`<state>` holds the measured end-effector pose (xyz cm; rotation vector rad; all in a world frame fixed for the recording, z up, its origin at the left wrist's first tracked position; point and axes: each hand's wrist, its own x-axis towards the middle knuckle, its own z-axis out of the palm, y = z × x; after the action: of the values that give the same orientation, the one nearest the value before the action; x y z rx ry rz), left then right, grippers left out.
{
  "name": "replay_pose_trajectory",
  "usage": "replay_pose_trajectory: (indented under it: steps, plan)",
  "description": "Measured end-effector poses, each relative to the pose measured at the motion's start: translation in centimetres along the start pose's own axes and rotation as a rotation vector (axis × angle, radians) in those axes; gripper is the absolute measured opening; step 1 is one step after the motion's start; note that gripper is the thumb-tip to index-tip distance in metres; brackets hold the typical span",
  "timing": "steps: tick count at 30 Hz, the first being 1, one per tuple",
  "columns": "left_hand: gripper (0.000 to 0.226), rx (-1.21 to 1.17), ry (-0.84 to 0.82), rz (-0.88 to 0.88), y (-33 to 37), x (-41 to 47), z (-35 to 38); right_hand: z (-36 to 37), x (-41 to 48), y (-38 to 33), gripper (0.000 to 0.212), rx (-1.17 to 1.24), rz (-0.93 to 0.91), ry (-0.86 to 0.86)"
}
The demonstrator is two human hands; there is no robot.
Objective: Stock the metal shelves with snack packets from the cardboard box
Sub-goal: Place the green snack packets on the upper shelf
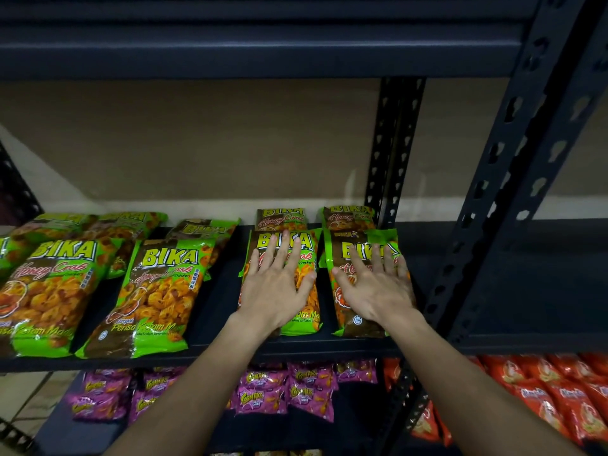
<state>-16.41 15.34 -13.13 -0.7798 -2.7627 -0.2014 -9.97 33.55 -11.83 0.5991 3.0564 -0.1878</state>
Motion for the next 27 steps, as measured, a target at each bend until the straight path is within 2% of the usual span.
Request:
replay_pose_trajectory:
  steps: [12,17,23,27]
  plan:
    - [0.071,-0.001,-0.026,-0.007,0.2,0.1,-0.6,-0.9,0.1,0.1,0.077,0.064,0.019,-0.040]
    - [0.072,-0.065,-0.035,-0.038,0.5,0.2,-1.9,-2.4,-0.1,0.2,0.075,0.157,-0.012,0.016]
    - [0.057,-0.297,0.090,-0.157,1.0,-5.0,-4.9,-3.6,-3.0,0.4,0.058,0.297,-0.217,0.105]
    - [0.044,-0.432,0.162,-0.336,2.1,-12.3,-5.4,-3.0,-7.4,-0.3,0.047,0.429,-0.465,0.119]
